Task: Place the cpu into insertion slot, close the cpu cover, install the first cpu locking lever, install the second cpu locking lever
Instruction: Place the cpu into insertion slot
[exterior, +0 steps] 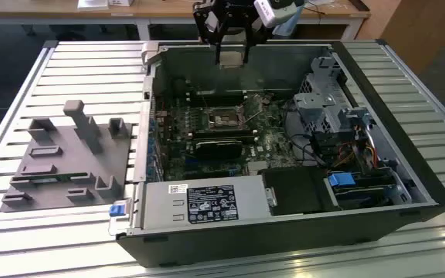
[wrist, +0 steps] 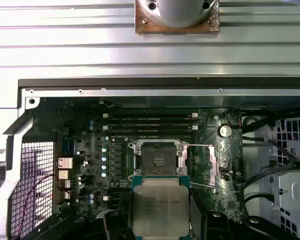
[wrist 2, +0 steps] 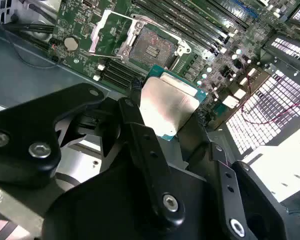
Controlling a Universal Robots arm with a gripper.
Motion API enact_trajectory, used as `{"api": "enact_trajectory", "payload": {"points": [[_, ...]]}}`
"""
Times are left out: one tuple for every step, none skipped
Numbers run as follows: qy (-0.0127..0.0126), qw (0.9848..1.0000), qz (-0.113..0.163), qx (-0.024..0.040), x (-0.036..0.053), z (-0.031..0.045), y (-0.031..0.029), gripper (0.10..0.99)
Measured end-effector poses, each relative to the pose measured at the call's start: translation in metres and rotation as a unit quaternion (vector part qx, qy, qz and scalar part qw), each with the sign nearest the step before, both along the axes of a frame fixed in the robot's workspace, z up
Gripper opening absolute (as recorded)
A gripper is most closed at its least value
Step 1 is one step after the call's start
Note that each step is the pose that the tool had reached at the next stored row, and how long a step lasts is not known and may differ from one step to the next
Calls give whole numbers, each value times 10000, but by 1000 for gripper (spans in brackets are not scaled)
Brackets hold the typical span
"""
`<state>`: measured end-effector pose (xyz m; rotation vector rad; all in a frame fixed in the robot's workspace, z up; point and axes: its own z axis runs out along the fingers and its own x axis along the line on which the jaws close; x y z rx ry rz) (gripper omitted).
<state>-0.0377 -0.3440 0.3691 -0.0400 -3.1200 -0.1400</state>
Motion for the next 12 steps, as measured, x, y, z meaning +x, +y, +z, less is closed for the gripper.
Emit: {"api": "enact_trajectory", "payload": {"points": [[0, 10000, 0, 0, 0, 0, 0, 541], [0, 10000, 0, 0, 0, 0, 0, 541], [0, 10000, 0, 0, 0, 0, 0, 541], [0, 10000, 0, 0, 0, 0, 0, 541], [0, 10000, 0, 0, 0, 0, 0, 541], [0, 10000, -3, 0, 0, 0, 0, 541], [0, 10000, -7, 0, 0, 0, 0, 541], [0, 10000, -12, 0, 0, 0, 0, 541], [0, 10000, -21, 0, 0, 0, 0, 541], [0, 10000, -34, 0, 0, 0, 0, 541], [0, 10000, -48, 0, 0, 0, 0, 541], [0, 10000, -60, 0, 0, 0, 0, 541]]}}
